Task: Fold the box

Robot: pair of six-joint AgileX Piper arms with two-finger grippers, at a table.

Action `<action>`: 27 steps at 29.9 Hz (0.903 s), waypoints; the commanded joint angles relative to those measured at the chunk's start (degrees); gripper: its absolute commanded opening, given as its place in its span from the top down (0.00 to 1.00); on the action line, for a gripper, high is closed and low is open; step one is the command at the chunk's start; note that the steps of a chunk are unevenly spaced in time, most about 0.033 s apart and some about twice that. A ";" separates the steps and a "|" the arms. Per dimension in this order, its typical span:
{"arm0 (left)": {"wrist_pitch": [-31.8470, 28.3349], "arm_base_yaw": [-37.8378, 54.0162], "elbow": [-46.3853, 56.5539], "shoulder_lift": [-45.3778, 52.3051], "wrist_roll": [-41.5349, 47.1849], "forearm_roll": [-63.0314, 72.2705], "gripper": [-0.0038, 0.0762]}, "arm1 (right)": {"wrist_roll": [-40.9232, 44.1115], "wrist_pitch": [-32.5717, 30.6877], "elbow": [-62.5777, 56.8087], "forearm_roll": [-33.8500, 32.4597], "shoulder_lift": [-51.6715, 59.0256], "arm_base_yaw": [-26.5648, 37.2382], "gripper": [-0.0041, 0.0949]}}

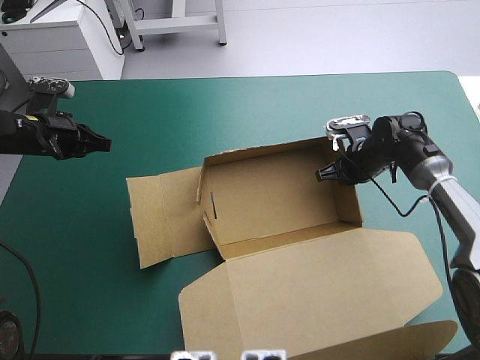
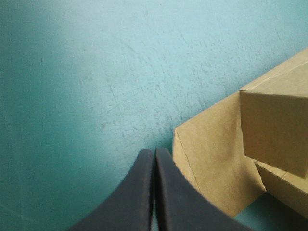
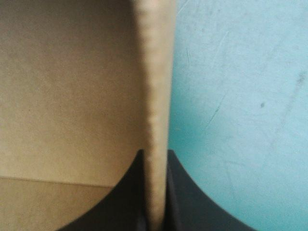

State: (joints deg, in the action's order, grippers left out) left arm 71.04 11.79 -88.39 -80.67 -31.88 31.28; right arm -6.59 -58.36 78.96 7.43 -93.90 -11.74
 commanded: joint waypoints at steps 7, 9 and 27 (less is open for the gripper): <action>0.51 -0.04 -1.44 1.79 0.09 2.70 0.96 | 1.68 1.40 6.95 0.71 -4.64 0.30 0.81; 0.51 -0.04 -1.44 1.79 0.09 2.70 0.96 | 1.54 1.71 7.74 0.71 -4.64 0.30 0.67; -0.34 -0.04 -1.44 1.79 0.02 2.70 0.96 | -1.73 -13.38 18.77 -0.06 -5.40 0.30 0.29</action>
State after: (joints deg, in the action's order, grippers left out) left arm 71.08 11.79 -88.39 -80.67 -31.88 31.33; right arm -7.79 -70.57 96.06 7.43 -101.23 -11.74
